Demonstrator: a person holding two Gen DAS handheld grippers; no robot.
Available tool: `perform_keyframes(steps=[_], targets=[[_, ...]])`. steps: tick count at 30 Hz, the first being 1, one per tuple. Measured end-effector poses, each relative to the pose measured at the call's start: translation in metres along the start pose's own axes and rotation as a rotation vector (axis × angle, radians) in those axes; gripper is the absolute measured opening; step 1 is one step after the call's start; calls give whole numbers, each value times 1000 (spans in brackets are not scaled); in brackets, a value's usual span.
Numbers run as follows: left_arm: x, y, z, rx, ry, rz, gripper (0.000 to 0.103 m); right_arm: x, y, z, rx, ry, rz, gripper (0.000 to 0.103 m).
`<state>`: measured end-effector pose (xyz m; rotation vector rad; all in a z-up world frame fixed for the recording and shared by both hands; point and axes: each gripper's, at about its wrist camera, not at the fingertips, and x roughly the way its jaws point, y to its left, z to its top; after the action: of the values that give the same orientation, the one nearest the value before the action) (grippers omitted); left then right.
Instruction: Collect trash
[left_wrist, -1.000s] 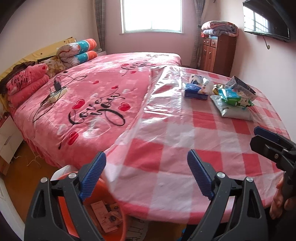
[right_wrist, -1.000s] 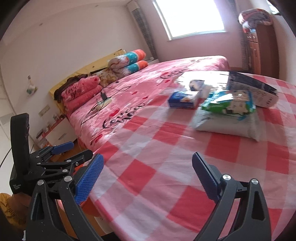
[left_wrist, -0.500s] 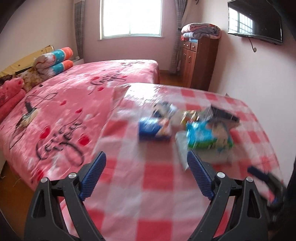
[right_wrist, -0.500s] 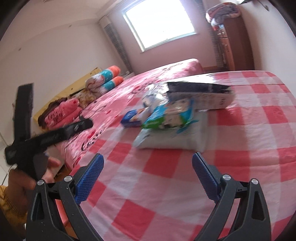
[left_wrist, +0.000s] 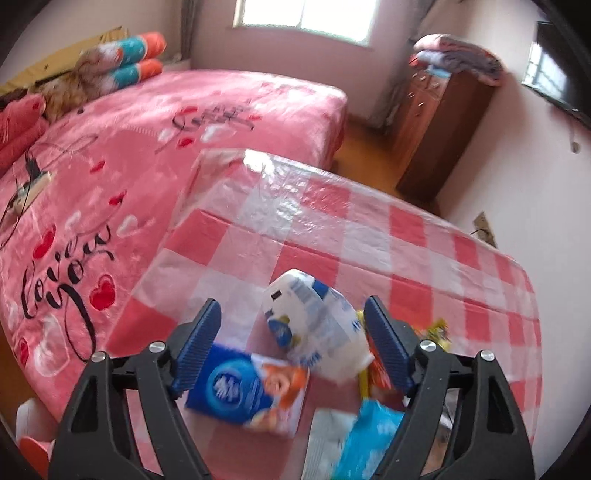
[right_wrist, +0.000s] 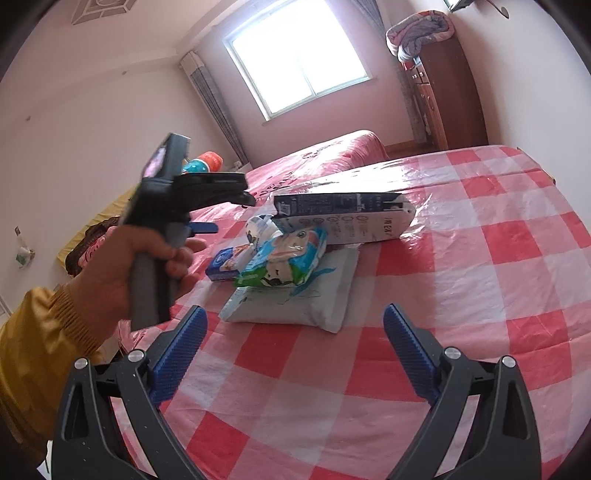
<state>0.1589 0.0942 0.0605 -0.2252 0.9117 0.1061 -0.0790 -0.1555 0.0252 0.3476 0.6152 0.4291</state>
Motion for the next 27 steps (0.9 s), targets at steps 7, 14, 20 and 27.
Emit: perform_keyframes(steps=[7,14,20,27], targets=[[37,-7,9,-1,70,56,72,-2,-14,1,52,6,18,95],[51,-31,-12,120,127,48,54,-5,-24,3,89,-1,23,95],[35,-53,-41,246,127,-8,48,-10,-27,5,97,-20,5,95],[7,-73,-80,325,145,-118,42,-18,-37,8,124,-48,-16,95]])
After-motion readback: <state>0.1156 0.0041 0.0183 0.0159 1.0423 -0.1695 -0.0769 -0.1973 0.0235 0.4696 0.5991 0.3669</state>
